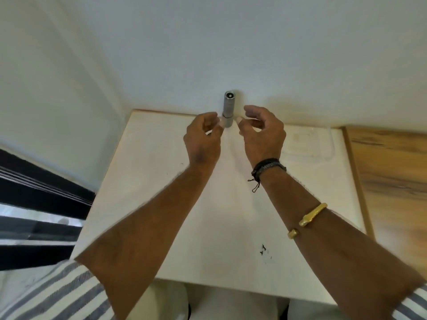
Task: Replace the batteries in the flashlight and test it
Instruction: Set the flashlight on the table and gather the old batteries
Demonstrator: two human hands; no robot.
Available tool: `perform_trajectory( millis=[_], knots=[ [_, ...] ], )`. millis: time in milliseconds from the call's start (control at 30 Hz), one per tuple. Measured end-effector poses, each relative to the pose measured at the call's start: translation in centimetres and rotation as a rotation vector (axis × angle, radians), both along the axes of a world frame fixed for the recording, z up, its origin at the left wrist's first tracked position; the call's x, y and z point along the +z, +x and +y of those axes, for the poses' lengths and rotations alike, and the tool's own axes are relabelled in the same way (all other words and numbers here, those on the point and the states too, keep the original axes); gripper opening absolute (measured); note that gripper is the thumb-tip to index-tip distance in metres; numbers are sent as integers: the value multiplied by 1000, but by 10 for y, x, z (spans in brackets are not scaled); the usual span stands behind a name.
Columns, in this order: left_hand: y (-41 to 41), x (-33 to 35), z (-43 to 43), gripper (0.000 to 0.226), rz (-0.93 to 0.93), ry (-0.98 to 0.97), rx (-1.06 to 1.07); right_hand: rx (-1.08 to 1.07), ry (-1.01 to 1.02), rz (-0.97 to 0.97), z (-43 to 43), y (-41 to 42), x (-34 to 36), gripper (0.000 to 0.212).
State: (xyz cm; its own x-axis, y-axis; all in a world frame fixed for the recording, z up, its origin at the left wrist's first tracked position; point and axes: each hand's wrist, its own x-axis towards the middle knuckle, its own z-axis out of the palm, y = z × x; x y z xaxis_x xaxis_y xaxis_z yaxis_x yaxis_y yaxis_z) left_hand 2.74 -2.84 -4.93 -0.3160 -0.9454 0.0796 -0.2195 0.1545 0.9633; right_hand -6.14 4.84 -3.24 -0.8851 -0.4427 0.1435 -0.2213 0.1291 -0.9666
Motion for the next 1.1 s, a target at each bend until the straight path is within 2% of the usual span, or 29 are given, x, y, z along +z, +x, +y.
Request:
perform_trajectory(
  millis=[200,433,600,833,933,1100],
  knots=[
    [37,18,81,14,40,18,-57,-37,-52,-99,78,29,15,14],
    [54,21,172,17,-23,-45,-271,-56,8,-132,179,44,15,10],
    [48,10,216,18,-76,-91,-428,-149,38,-183,236,38,8,9],
    [24,-3,236,23,-239,-184,-507,-163,233,-139,265,28,-8,15],
    [15,-5,237,28,-340,-252,-600,-161,343,-106,272,25,-20,4],
    [13,-7,232,36,-524,-393,-731,-187,533,-41,270,23,-32,29]
  ],
)
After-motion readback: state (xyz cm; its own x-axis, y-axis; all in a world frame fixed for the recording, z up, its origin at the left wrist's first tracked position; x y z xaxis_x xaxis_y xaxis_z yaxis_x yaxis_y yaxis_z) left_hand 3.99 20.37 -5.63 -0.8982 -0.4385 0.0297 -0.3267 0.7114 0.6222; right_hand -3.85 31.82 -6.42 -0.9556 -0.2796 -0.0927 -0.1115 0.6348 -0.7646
